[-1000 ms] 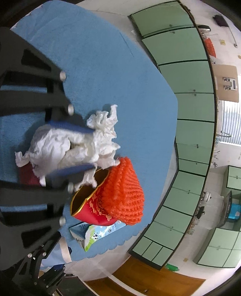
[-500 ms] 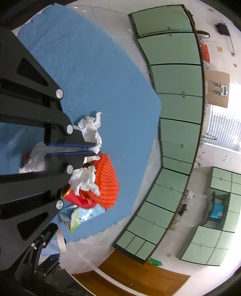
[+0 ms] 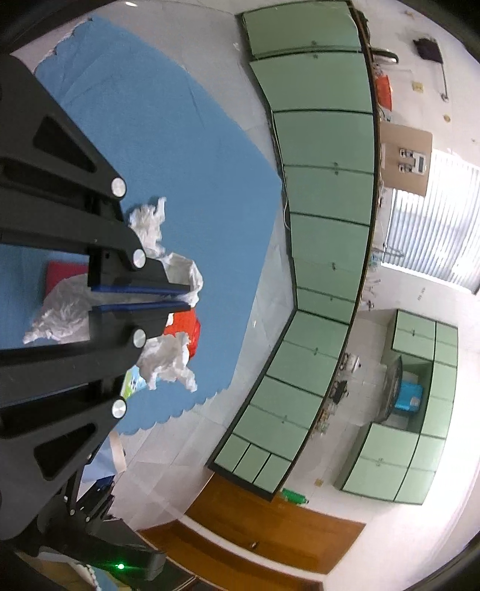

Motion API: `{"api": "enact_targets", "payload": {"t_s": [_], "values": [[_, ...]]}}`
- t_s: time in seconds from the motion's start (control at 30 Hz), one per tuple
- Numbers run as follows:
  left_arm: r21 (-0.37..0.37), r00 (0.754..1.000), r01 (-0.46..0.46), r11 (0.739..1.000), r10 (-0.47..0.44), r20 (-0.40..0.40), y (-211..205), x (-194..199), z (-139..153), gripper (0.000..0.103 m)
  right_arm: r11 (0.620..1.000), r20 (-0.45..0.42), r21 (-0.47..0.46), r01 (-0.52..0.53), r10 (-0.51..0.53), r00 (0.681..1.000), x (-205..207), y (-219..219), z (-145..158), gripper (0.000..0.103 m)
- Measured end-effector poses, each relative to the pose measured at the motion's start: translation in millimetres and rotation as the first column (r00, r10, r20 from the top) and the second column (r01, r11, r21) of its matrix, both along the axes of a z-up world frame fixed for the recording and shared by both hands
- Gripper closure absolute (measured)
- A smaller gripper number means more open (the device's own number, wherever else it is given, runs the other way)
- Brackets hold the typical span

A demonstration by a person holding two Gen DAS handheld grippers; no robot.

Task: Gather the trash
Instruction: 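Carry the tissue and paper cup toward the black bin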

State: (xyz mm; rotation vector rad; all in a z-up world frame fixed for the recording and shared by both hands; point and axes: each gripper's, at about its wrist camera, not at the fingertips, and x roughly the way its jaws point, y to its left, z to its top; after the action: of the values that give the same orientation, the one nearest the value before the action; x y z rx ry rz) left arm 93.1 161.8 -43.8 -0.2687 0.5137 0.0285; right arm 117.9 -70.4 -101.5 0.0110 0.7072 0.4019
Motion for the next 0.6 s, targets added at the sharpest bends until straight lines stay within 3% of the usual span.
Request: {"api": "enact_targets", "payload": {"t_s": [0.6], "values": [[0.012,0.978,0.209,0.978,-0.209,-0.017,-97,17,-17,0.100,0.992,0.069,0.002,0.130,-0.130,0.989,-8,-78,30,0.045]]}}
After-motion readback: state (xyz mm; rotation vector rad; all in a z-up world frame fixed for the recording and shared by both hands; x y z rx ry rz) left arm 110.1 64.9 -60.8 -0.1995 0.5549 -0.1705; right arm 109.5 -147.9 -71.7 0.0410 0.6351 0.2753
